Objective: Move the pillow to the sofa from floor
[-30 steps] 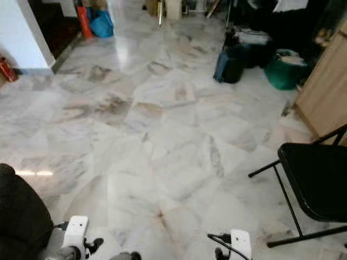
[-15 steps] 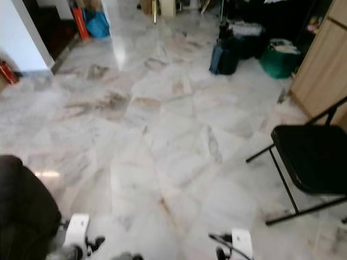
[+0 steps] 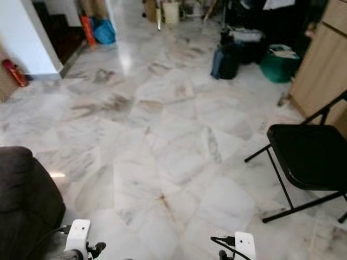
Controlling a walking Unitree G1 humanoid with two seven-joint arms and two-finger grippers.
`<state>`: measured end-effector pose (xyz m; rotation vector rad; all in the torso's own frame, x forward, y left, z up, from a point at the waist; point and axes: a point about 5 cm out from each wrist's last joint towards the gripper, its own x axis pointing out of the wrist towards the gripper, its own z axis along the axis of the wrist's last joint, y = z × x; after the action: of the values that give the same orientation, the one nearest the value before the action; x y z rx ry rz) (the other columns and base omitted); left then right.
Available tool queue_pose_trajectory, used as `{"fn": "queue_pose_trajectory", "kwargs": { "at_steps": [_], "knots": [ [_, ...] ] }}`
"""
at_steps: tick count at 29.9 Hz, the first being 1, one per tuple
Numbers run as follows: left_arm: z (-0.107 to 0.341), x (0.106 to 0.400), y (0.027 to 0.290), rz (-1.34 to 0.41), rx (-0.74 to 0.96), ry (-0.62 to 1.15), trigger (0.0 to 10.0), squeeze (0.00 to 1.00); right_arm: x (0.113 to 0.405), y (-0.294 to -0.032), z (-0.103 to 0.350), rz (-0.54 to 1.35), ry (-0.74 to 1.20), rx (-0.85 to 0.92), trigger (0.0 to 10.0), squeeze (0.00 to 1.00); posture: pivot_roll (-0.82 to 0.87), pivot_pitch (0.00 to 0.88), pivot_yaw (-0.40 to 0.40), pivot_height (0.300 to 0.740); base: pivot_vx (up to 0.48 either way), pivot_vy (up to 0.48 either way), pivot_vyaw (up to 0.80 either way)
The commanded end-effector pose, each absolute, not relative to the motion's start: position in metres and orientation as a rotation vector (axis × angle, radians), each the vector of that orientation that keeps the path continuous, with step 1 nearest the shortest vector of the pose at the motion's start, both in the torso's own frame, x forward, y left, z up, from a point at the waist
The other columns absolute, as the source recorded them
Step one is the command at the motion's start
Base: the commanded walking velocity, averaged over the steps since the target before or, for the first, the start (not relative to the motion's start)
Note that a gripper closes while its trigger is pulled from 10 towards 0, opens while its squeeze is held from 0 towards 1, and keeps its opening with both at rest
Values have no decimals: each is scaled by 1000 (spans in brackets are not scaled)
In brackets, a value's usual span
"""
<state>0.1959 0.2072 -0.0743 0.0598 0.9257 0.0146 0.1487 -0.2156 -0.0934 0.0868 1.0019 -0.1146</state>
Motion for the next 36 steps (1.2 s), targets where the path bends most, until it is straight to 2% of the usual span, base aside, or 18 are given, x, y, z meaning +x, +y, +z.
{"fn": "queue_pose_trajectory", "kwargs": {
  "at_steps": [1,4,36],
  "knots": [
    [-73,198,211,18,74,925,10000,0,148,-213,-94,-103,1009,85,10000,0,72,49,2,740,0,0,0],
    [-73,198,210,17,75,926,10000,0,148,-213,-94,-97,1010,86,10000,0,72,46,0,740,0,0,0],
    [-73,198,211,17,76,926,10000,0,148,-212,-95,-93,1025,87,10000,0,73,48,3,740,0,0,799]
  ]
}}
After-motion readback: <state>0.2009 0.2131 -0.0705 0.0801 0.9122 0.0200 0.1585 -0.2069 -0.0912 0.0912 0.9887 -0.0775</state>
